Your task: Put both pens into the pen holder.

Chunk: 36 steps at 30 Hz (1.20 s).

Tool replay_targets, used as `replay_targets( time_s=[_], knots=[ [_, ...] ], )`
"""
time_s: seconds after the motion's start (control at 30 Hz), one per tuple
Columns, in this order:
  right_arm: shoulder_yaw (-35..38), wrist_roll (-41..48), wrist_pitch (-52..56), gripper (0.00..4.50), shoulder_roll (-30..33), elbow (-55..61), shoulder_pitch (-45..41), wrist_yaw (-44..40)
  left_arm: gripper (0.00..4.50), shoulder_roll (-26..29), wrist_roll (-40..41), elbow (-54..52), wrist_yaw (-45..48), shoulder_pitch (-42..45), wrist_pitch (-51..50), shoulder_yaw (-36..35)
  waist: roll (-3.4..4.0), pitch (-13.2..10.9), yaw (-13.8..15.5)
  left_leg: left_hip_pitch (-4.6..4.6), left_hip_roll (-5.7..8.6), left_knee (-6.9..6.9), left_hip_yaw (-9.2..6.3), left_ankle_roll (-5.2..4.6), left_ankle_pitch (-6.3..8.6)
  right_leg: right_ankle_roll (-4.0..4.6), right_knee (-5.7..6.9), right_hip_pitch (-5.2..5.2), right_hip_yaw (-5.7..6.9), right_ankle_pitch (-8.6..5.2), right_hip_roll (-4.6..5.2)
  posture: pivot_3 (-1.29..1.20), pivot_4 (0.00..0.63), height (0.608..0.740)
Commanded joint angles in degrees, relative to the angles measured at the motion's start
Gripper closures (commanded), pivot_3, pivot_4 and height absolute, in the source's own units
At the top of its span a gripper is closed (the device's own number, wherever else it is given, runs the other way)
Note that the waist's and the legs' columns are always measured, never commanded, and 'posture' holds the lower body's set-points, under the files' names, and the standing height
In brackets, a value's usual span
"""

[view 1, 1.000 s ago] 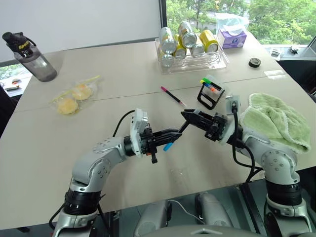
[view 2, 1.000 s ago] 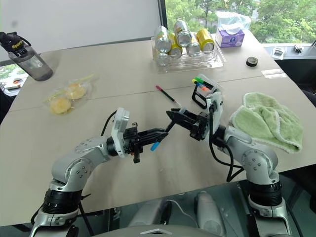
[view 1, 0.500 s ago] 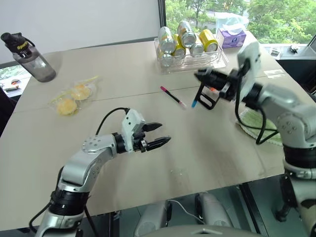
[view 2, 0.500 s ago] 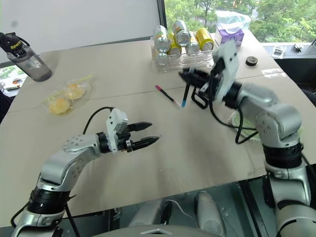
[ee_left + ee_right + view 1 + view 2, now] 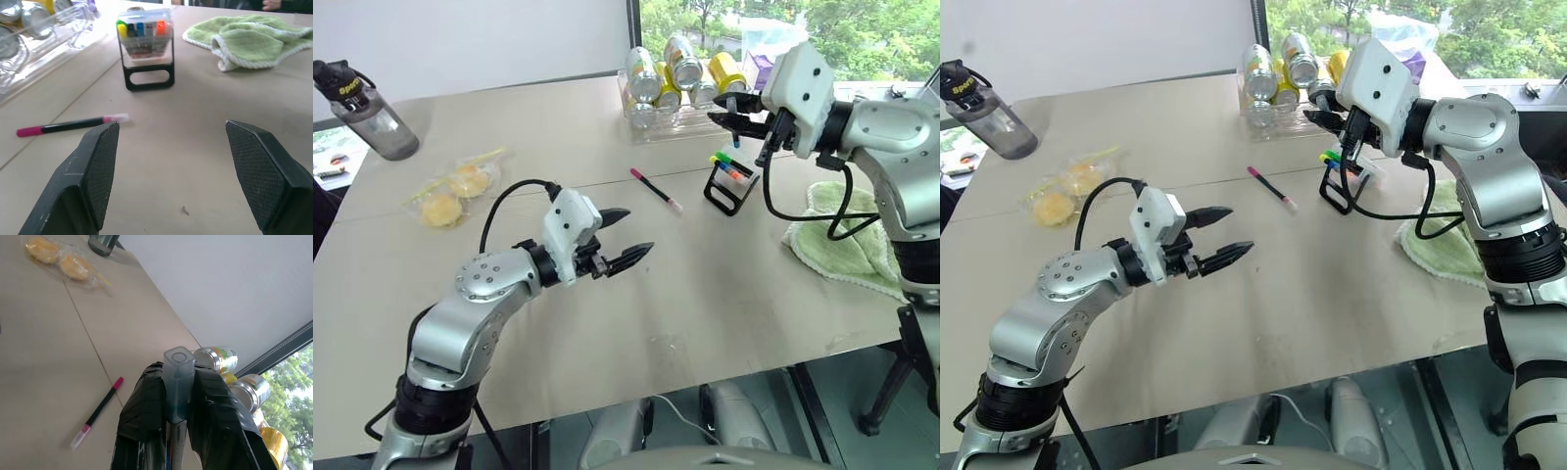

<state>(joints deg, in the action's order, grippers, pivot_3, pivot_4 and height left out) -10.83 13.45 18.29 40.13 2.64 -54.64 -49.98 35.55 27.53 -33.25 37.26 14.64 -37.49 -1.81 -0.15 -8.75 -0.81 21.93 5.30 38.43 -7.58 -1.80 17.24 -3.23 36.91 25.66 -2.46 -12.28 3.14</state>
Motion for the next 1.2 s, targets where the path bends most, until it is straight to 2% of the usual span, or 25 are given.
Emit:
replay_targets(
  time_s=[0.03, 0.37, 0.67, 0.73, 0.77, 0.87, 0.9, 0.93, 0.97, 1.0, 1.17, 1.2],
  knots=[
    [2.14, -0.28, 0.63, 4.38, 0.43, 3.04, -0.52, -0.92, 0.96, -1.06, 1.75, -3.09, -2.88, 1.18, -1.95, -1.65, 0.00, 0.00, 0.02, -0.01, 0.00, 0.00, 0.01, 0.00, 0.00, 0.00, 0.01, 0.00, -0.01, 0.00, 0.00, 0.00, 0.150, 0.739],
    [2.01, -0.84, 3.91, 4.38, 0.54, 5.07, 2.45, -2.31, 0.96, -1.46, 3.08, -3.84, -5.37, 1.83, -4.97, -0.80, 0.00, 0.00, 0.02, -0.01, 0.00, 0.03, 0.01, 0.00, 0.00, 0.00, 0.03, 0.00, -0.01, 0.00, 0.00, 0.00, 0.150, 0.739],
    [-0.77, -8.28, -3.28, 4.38, -1.80, -3.06, 2.75, -1.11, 0.96, -1.35, 2.60, -3.96, -6.43, 1.71, -4.83, 0.08, -0.01, 0.00, -0.04, -0.01, 0.01, 0.07, 0.02, 0.01, 0.00, 0.00, 0.06, 0.00, 0.00, 0.00, 0.00, 0.00, 0.150, 0.739],
    [-1.41, -10.13, -5.20, 3.31, -3.08, -5.92, 2.33, -0.51, 0.90, -0.97, 2.34, -3.81, -6.28, 1.57, -4.63, 0.36, 0.00, 0.00, -0.11, -0.04, 0.01, 0.07, 0.05, 0.01, 0.00, 0.00, 0.09, -0.01, -0.04, 0.00, -0.01, 0.00, 0.150, 0.739],
    [-1.51, -10.49, -5.63, 3.00, -3.68, -6.90, 2.19, -0.49, 0.90, -0.93, 2.32, -3.77, -6.27, 1.58, -4.59, 0.37, -0.01, 0.00, -0.09, -0.04, 0.01, 0.07, 0.06, 0.01, 0.00, 0.00, 0.11, 0.00, -0.04, 0.00, -0.01, 0.00, 0.150, 0.739],
    [-1.14, -11.75, -7.38, 1.61, -5.38, -9.54, 1.51, 0.46, 0.90, -1.03, 2.24, -3.58, -6.37, 1.90, -4.56, 0.36, -0.01, 0.00, -0.07, -0.03, 0.01, 0.08, 0.05, 0.01, -0.01, 0.00, 0.11, 0.00, -0.03, 0.00, -0.01, 0.00, 0.150, 0.739],
    [-0.96, -12.10, -7.79, 0.96, -5.65, -9.96, 1.44, 0.57, 0.90, -1.06, 2.17, -3.56, -6.38, 1.94, -4.55, 0.38, -0.01, 0.00, -0.07, -0.03, 0.01, 0.09, 0.04, 0.01, -0.01, 0.00, 0.11, 0.00, -0.02, 0.00, -0.01, 0.00, 0.150, 0.739],
    [-0.77, -12.34, -8.10, 0.84, -5.83, -10.22, 1.40, 0.62, 0.90, -1.08, 2.09, -3.50, -6.38, 2.00, -4.54, 0.39, -0.01, 0.00, -0.07, -0.03, 0.01, 0.09, 0.04, 0.01, -0.01, 0.00, 0.11, 0.00, -0.02, 0.00, -0.01, 0.00, 0.150, 0.739],
    [-0.58, -12.52, -8.36, 0.27, -5.95, -10.35, 1.39, 0.67, 0.90, -1.10, 2.06, -3.48, -6.40, 2.01, -4.55, 0.36, -0.01, 0.00, -0.07, -0.03, 0.01, 0.09, 0.04, 0.01, -0.01, 0.00, 0.10, 0.00, -0.02, 0.00, -0.01, 0.00, 0.150, 0.739],
    [-0.36, -12.64, -8.50, 0.16, -6.00, -10.33, 1.38, 0.67, 0.90, -1.14, 2.03, -3.43, -6.45, 2.01, -4.56, 0.32, -0.01, 0.00, -0.07, -0.03, 0.01, 0.09, 0.04, 0.01, -0.01, 0.00, 0.10, 0.00, -0.02, 0.00, -0.01, 0.00, 0.150, 0.739],
    [2.25, -10.30, -6.77, 0.16, -6.67, -8.43, 1.75, 0.82, 0.90, -1.52, 1.81, -3.09, -6.71, 1.80, -4.42, 0.32, -0.01, 0.00, -0.09, -0.03, 0.01, 0.09, 0.04, 0.01, -0.01, 0.00, 0.11, 0.00, -0.03, 0.00, -0.01, 0.00, 0.150, 0.739],
    [4.25, -6.77, -3.63, 0.16, -7.59, -6.13, 2.52, 0.61, 0.90, -2.49, 2.14, -2.70, -7.29, 1.89, -4.47, 0.11, -0.01, 0.00, -0.09, -0.03, 0.01, 0.09, 0.04, 0.01, -0.01, 0.00, 0.11, 0.00, -0.03, 0.00, -0.01, 0.00, 0.150, 0.739]
  ],
)
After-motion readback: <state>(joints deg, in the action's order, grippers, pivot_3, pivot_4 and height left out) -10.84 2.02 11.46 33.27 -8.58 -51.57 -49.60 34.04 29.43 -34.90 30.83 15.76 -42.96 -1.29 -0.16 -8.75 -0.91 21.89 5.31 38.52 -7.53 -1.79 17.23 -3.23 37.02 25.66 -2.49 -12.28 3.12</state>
